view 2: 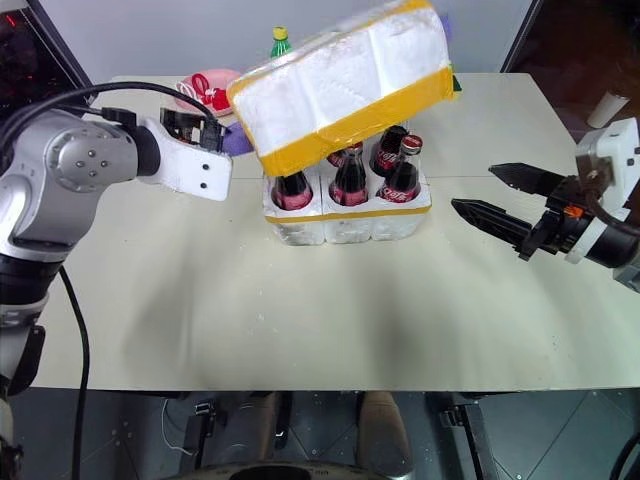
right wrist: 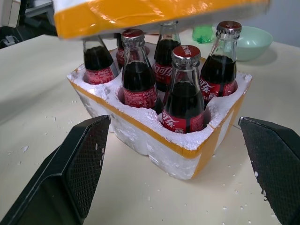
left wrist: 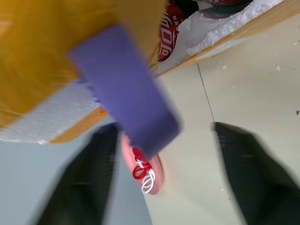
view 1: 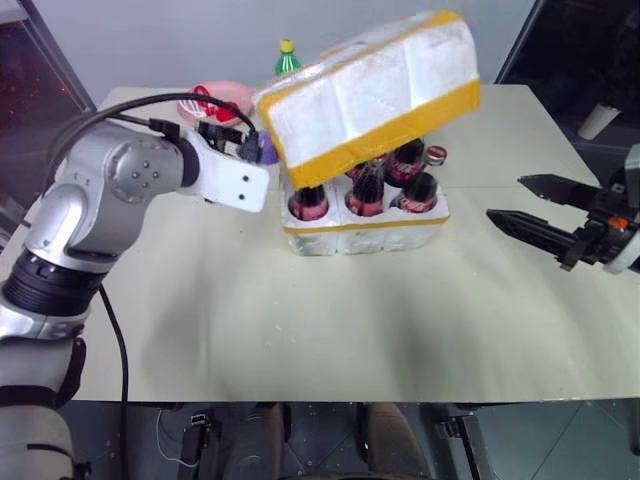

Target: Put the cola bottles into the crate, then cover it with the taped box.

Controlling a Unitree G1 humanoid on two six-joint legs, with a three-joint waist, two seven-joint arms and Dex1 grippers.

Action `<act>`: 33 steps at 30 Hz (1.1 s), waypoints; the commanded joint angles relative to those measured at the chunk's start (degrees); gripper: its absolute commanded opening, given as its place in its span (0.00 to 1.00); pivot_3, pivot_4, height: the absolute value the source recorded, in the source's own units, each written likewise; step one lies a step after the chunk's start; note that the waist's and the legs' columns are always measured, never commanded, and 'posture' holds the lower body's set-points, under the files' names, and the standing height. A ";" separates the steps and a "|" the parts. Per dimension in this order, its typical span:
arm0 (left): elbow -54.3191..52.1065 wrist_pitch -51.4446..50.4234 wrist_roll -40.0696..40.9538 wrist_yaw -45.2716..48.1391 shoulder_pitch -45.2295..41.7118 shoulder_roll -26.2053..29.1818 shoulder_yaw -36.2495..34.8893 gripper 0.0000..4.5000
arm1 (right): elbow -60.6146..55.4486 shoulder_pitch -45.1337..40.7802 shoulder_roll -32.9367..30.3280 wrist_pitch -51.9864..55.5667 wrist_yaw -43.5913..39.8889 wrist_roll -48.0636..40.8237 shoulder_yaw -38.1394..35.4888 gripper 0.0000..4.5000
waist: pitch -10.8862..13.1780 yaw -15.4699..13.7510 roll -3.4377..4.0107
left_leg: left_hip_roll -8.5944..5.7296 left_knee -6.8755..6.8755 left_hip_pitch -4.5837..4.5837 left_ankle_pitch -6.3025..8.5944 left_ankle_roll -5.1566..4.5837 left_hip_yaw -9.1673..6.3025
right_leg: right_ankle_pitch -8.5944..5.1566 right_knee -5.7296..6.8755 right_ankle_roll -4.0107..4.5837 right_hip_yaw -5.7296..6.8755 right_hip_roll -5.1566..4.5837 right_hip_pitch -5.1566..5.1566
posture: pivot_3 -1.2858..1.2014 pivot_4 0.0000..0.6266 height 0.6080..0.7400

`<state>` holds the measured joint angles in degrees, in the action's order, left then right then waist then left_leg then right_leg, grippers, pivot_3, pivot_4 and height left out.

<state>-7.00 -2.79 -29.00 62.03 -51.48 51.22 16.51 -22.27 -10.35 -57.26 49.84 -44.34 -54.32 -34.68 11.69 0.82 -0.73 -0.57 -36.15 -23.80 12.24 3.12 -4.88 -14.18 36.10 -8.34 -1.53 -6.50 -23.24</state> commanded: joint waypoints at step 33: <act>2.91 1.33 -1.79 -8.17 1.60 -2.60 -2.91 0.98 | -1.05 -2.07 -0.95 0.39 2.28 -2.80 -1.93 1.00 | 0.00 -0.01 0.00 | 0.00 -0.01 0.00 0.00 0.00 0.00 | 0.01 0.03 -0.01 0.00 0.00 0.00 | 0.52 0.24 0.99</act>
<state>-2.39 -0.98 -30.85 53.66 -49.61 48.55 14.08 -23.24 -11.21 -57.32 50.87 -41.94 -56.41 -34.82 11.69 0.81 -0.72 -0.57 -36.16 -23.80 12.24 3.12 -4.88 -14.17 36.13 -8.34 -1.53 -6.49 -23.25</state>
